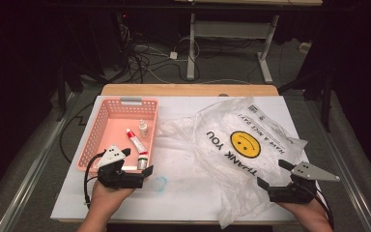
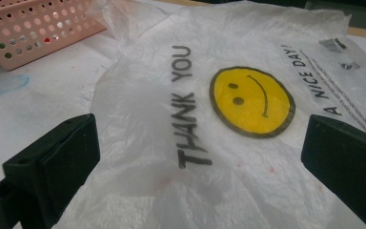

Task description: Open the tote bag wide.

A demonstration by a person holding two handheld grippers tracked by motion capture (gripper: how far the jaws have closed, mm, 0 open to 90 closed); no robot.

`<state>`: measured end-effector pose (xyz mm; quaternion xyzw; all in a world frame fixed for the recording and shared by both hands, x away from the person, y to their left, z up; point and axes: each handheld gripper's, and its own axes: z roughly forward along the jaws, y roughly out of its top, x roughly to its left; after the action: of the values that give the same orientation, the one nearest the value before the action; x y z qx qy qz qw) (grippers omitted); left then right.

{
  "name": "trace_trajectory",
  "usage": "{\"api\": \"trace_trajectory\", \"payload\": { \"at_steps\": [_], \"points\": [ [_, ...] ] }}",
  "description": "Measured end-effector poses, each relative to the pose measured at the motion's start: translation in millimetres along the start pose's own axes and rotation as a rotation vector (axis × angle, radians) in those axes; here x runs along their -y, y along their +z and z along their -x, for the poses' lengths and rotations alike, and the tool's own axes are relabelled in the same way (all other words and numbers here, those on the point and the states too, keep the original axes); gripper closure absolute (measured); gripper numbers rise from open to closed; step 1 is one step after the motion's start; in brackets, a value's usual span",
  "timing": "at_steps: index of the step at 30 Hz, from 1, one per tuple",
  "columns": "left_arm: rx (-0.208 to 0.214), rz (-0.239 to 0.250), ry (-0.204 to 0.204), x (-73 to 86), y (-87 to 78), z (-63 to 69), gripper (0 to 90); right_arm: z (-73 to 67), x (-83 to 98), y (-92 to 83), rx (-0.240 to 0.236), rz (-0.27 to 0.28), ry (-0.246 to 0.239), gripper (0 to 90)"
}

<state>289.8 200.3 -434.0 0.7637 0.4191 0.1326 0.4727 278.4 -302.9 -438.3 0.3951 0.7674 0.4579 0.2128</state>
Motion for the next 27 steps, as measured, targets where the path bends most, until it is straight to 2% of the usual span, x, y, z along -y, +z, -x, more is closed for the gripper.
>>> {"api": "trace_trajectory", "payload": {
  "at_steps": [3, 5, 9, 17, 21, 27],
  "points": [
    [-0.010, 0.005, -0.008, -0.1, -0.5, -2.3, 0.0, -2.6, -5.0, 4.9, 0.001, -0.006, -0.020, 0.3],
    [-0.020, 0.005, -0.009, -0.2, -1.4, -2.6, 0.0, -3.3, -8.8, 8.6, -0.001, -0.002, -0.015, 0.3],
    [-0.037, -0.002, 0.002, 0.4, -3.4, -3.9, 0.0, -4.6, -16.9, 18.1, -0.004, -0.010, -0.034, 0.4],
    [-0.051, -0.004, -0.022, 0.6, -7.0, -13.8, 0.0, -3.9, -36.2, 43.1, 0.001, -0.004, -0.033, 0.4],
    [-0.056, -0.012, -0.019, 2.7, -7.7, -17.1, 0.0, -4.7, -45.2, 54.9, -0.013, 0.008, -0.023, 0.4],
    [-0.072, 0.001, -0.017, 1.2, -10.5, -17.0, 0.0, -7.8, -58.9, 70.1, -0.028, 0.005, -0.024, 0.5]
  ]
}}
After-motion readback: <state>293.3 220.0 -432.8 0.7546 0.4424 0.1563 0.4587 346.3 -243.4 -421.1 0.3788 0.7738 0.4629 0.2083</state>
